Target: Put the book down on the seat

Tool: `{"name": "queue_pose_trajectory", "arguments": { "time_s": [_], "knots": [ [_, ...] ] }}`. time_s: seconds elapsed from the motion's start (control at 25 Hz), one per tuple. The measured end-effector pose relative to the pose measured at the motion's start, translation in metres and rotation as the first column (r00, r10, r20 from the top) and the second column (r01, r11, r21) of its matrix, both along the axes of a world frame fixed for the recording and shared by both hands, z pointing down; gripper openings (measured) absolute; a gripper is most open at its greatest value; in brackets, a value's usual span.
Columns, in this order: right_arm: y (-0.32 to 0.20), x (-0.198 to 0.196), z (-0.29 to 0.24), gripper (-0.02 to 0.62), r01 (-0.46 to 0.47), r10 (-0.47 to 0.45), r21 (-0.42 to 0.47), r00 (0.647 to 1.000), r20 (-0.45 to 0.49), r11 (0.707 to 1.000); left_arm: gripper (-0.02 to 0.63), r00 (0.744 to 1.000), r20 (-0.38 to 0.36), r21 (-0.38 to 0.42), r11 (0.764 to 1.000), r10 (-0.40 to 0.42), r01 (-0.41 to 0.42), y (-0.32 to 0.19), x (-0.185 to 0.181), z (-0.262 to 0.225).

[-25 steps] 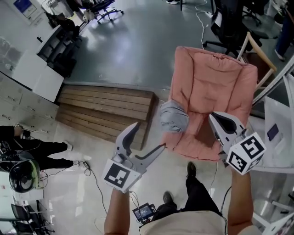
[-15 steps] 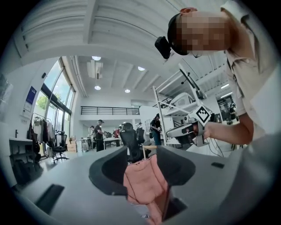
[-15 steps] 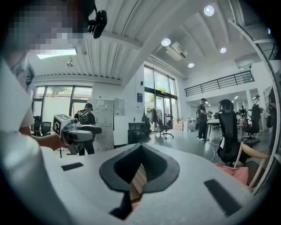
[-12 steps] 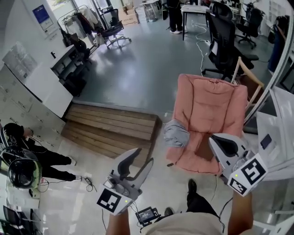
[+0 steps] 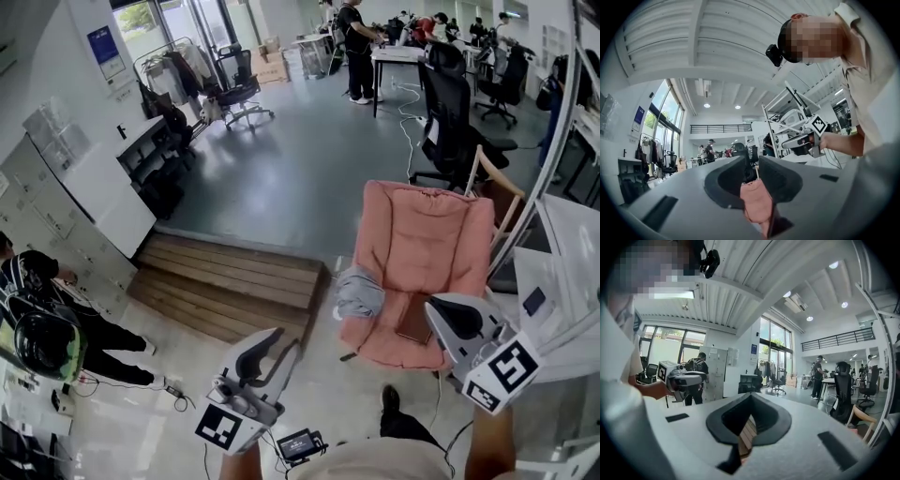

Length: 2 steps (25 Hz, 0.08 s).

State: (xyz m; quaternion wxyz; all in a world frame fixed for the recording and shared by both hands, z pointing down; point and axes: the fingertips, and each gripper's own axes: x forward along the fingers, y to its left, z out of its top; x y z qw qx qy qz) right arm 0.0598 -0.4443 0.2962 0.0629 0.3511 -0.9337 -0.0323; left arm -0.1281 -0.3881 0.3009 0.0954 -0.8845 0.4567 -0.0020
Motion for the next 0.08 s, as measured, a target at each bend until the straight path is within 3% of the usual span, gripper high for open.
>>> {"name": "queue_pose_trajectory", "arguments": {
  "time_s": [0.08],
  "knots": [
    [0.0133, 0.0020, -0.0030, -0.009, 0.003, -0.003, 0.002, 1.000, -0.001, 1.000, 0.084, 1.000, 0.000, 0.006, 1.000, -0.003, 0.003, 0.0135, 0.0007, -0.0032]
  ]
}}
